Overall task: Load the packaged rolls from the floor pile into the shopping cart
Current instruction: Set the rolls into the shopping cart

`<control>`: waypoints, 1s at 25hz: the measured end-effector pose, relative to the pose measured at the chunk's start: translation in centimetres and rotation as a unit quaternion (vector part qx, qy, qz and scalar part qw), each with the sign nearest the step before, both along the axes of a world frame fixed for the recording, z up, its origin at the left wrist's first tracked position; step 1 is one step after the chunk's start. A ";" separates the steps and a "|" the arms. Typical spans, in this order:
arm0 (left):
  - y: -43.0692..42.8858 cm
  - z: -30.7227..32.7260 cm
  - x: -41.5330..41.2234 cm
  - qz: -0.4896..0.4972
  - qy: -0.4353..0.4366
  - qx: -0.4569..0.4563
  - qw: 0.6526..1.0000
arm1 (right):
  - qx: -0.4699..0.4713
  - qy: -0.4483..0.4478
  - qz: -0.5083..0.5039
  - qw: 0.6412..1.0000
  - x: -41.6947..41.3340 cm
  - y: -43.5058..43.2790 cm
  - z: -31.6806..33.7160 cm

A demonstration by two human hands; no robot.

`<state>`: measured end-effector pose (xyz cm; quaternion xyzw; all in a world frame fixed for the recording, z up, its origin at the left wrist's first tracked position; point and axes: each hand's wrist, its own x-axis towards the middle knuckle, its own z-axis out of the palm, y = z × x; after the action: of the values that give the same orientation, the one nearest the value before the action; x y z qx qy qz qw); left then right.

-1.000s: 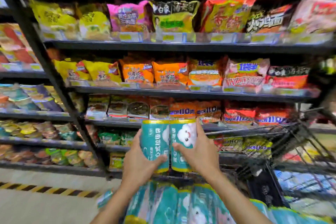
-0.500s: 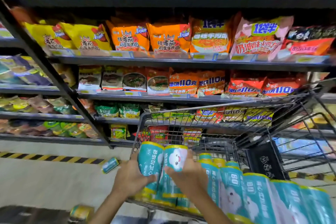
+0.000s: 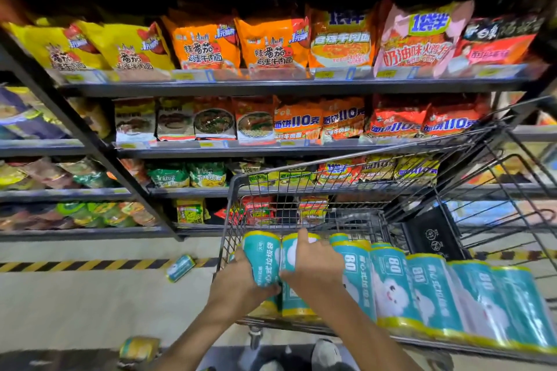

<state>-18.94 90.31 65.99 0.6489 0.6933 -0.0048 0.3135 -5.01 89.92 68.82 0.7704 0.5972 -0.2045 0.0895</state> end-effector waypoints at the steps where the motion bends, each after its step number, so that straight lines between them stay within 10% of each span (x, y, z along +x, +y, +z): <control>1: -0.1 0.1 0.1 -0.002 0.011 0.003 1.000 | -0.011 -0.005 -0.003 1.000 -0.1 0.0 0.0; 25: 2.8 3.9 0.4 -0.090 0.162 0.088 0.979 | 0.020 -0.039 0.095 0.995 0.8 1.8 1.2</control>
<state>-18.58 93.09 69.87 0.7241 0.6716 -0.0768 0.1365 -4.21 91.74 70.07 0.7192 0.6676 -0.1533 0.1163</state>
